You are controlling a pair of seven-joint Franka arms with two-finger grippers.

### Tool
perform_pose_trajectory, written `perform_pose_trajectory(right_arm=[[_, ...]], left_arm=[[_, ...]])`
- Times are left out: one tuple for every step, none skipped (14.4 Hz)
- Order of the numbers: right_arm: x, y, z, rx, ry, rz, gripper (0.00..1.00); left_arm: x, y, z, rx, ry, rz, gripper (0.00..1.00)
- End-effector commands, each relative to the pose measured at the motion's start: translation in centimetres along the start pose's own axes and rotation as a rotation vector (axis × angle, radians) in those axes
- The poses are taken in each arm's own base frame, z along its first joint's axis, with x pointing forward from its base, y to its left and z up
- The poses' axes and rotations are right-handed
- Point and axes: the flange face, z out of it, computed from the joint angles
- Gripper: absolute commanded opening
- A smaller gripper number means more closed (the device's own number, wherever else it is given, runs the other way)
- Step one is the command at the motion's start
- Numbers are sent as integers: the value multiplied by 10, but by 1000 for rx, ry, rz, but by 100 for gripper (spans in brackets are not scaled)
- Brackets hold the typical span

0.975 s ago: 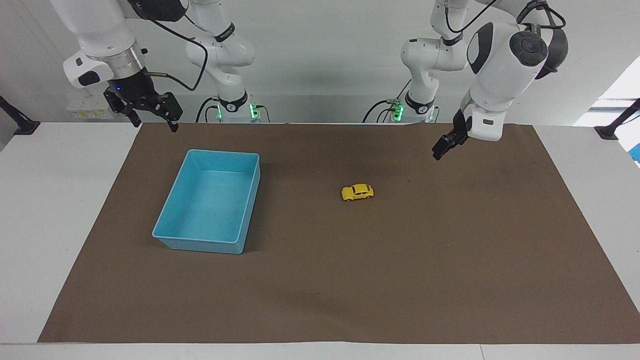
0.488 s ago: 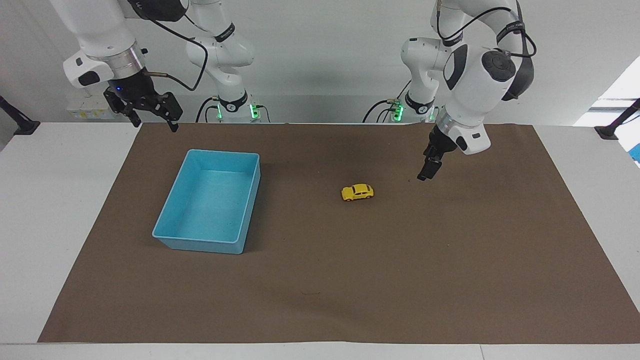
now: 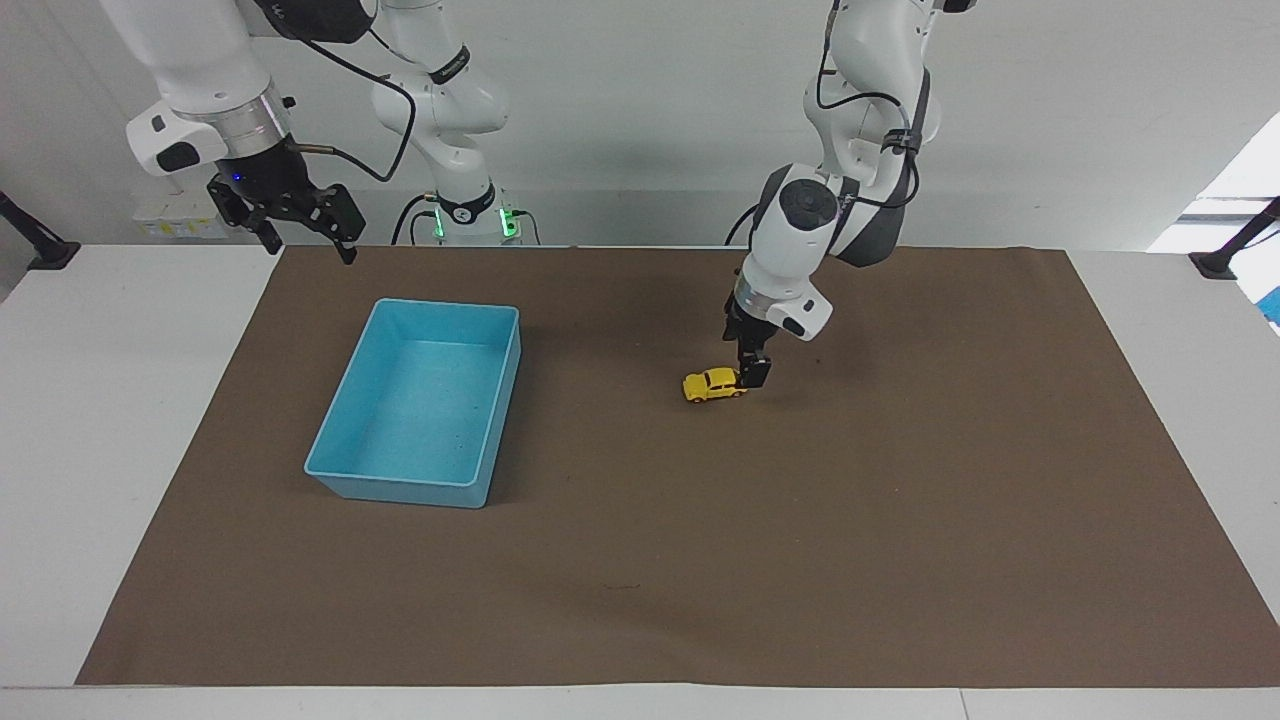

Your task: Wind up and store yellow beetle car

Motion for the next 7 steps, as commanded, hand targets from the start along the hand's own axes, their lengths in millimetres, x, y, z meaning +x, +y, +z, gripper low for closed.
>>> perform_pose_trajectory(right_arm=[[2, 1, -3, 7, -2, -12, 100], [2, 1, -2, 7, -4, -12, 100], [2, 1, -3, 7, -2, -12, 100], [2, 0, -3, 7, -2, -13, 100], [2, 0, -3, 7, -2, -13, 100], [2, 0, -3, 7, -2, -13, 100], [2, 0, -2, 7, -4, -13, 100]], left_arm=[[8, -11, 16, -42, -23, -32, 100], [9, -9, 22, -41, -20, -41, 100], [9, -10, 37, -26, -6, -39, 100], [7, -9, 41, -33, -9, -37, 100], [5, -7, 40, -39, -13, -37, 100], [3, -4, 37, -42, -16, -39, 100], [2, -3, 36, -40, -16, -38, 100]])
